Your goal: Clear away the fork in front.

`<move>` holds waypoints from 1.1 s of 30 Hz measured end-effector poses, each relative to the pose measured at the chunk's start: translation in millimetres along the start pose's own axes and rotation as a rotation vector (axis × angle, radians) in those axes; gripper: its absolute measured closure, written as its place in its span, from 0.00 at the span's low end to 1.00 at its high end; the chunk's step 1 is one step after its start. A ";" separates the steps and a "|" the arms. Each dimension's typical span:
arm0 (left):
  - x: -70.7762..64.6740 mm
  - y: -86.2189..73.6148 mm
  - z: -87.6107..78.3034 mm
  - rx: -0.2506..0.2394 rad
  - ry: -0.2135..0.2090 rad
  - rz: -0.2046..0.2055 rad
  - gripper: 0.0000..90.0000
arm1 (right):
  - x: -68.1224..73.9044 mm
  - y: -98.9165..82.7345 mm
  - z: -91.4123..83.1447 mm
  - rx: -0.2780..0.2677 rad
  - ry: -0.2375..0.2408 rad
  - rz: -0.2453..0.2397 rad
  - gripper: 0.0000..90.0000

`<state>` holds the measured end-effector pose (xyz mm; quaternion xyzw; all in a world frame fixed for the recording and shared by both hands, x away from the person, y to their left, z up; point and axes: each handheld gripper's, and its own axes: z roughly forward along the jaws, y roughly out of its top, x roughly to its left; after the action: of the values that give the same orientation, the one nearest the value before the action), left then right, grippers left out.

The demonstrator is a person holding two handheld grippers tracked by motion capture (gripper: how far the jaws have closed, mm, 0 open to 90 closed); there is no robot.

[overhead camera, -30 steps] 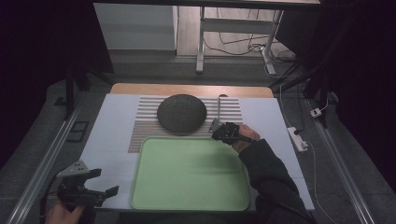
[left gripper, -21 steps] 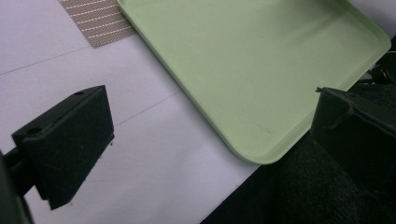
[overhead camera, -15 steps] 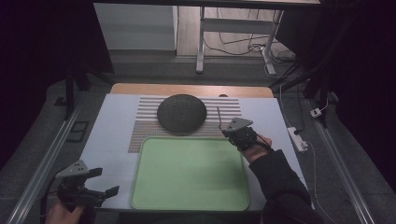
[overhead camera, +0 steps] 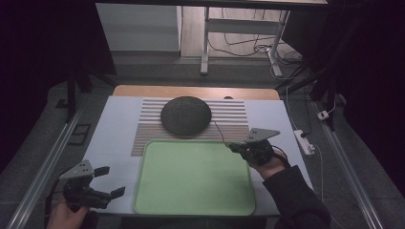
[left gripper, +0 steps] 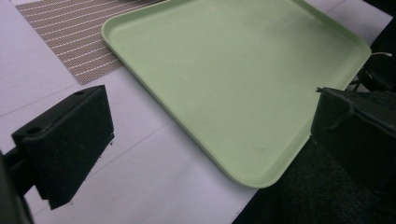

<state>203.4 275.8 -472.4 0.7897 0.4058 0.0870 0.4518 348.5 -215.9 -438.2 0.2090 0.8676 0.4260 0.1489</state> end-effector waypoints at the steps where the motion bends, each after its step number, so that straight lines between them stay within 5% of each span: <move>1: 0.0 1.2 0.8 -0.003 -0.005 0.001 0.00 | 2.6 -1.1 -1.6 -0.002 0.016 0.001 1.00; 6: 0.0 8.2 8.1 -0.003 -0.013 0.026 0.00 | 15.3 -6.2 -8.2 -0.014 0.073 0.002 1.00; 11: -2.2 17.6 20.6 0.037 -0.066 0.055 0.00 | 25.4 -9.7 -14.0 -0.047 0.149 0.015 1.00; 25: -12.8 50.0 56.7 0.130 -0.114 0.190 0.00 | 52.3 -14.1 -23.2 -0.085 0.335 0.014 1.00; 33: -21.1 65.3 79.0 0.177 -0.122 0.287 0.00 | 60.8 -12.2 -22.6 -0.094 0.400 -0.017 1.00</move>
<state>266.0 192.7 -461.9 0.8801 0.2670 0.0665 0.3870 282.9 -208.2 -439.5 0.1058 0.8608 0.4977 -0.0131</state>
